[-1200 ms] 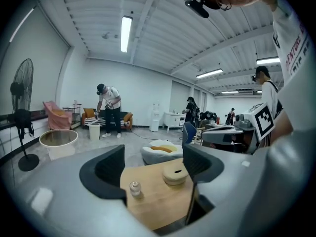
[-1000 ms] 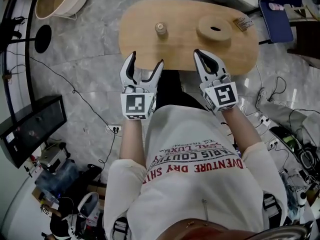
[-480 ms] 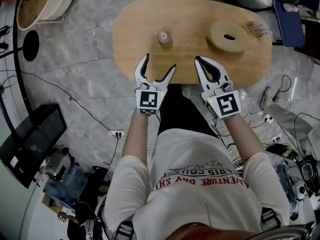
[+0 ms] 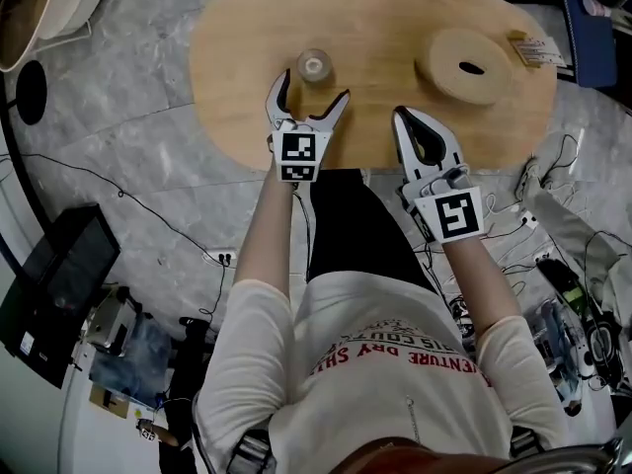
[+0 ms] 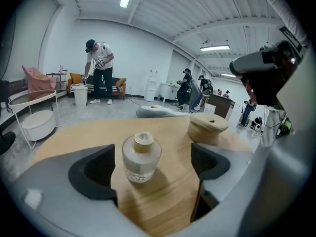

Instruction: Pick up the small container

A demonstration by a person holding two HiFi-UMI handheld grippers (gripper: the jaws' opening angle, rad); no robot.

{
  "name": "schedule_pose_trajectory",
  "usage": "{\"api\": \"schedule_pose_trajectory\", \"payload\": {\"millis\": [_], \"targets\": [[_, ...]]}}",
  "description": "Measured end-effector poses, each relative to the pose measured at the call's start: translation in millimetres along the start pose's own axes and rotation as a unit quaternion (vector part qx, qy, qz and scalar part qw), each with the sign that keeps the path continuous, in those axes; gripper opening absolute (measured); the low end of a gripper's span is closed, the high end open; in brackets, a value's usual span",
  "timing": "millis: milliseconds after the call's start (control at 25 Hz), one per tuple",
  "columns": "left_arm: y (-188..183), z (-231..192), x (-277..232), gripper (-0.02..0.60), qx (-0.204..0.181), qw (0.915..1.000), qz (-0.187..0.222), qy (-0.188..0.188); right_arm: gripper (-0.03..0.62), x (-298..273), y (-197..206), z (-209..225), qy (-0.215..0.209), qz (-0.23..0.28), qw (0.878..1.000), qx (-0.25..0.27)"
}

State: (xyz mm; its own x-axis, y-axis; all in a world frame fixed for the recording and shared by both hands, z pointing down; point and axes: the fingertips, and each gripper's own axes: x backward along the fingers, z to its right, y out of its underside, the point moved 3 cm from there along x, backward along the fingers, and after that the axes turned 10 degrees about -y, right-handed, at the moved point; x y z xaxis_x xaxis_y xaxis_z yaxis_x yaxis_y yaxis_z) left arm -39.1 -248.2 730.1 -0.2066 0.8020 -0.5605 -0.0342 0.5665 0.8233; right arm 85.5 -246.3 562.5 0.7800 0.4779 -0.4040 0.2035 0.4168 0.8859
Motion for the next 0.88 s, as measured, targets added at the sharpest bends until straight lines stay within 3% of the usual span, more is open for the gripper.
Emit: {"api": "schedule_pose_trajectory", "payload": {"millis": [200,400,680,880], "targets": [[16.8,-8.2,-37.5,0.471,-0.01,0.9998,-0.007,-0.016,-0.005,-10.2,19.9,21.2,0.014,-0.014,1.0,-0.017],[18.4,-7.6,-61.5,0.469,-0.033,0.9994,0.002,-0.004,-0.005,-24.9,33.3,39.3,0.031,-0.015,0.999,-0.027],[27.7,-3.7,-67.7,0.465,-0.083,0.9964,-0.01,0.005,-0.005,-40.4,48.0,54.9,0.048,-0.005,0.998,-0.045],[28.4,-4.5,-69.8,0.453,-0.106,0.9943,-0.008,-0.012,-0.003,-44.2,59.1,61.1,0.057,-0.01,0.997,-0.053]]}}
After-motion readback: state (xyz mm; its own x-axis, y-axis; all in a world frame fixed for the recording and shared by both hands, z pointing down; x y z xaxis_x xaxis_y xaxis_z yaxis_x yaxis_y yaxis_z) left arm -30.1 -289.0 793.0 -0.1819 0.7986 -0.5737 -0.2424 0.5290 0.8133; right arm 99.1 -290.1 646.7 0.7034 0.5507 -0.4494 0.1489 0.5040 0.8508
